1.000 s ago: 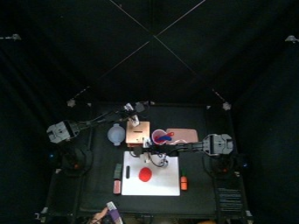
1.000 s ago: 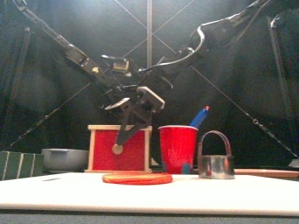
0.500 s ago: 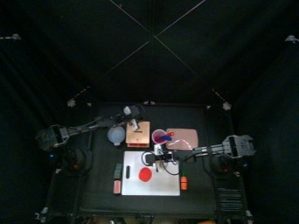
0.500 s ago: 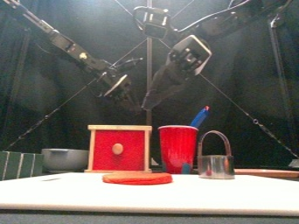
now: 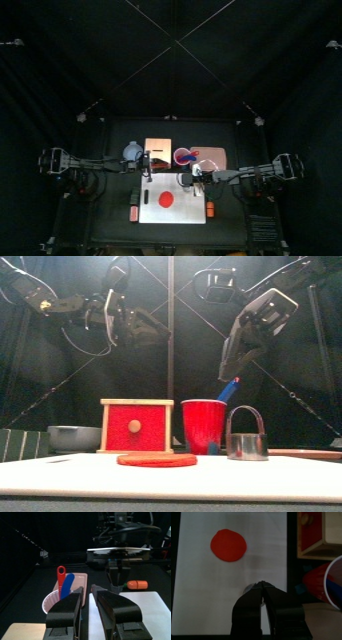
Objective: Get the cutter from the drawer then cut the dough then place the extra dough in the bowl
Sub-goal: Cut the dough
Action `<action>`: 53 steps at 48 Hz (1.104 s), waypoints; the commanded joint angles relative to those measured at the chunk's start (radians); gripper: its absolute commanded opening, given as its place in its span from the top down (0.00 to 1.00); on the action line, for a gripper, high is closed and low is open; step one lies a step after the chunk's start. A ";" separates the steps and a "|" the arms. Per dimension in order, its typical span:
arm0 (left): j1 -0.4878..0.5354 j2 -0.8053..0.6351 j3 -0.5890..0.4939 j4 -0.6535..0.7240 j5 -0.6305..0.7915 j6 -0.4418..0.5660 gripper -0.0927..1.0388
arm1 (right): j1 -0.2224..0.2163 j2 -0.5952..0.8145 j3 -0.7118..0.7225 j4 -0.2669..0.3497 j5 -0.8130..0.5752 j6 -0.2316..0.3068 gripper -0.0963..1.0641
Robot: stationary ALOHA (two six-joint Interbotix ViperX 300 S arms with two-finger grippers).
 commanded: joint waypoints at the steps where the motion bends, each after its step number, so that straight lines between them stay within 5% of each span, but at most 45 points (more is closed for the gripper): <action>1: -0.038 -0.011 0.000 -0.026 -0.011 0.003 0.34 | 0.002 -0.041 0.003 0.000 0.018 -0.003 0.37; 11: -0.049 -0.003 0.031 -0.026 -0.018 0.012 0.35 | 0.018 0.000 -0.003 -0.008 0.069 -0.031 0.21; 22: -0.046 -0.003 0.051 -0.031 -0.018 0.012 0.35 | 0.035 0.075 -0.067 -0.064 0.146 -0.109 0.21; 53: -0.044 0.028 0.086 -0.115 -0.020 0.011 0.35 | 0.054 0.196 -0.095 -0.058 0.103 -0.115 0.25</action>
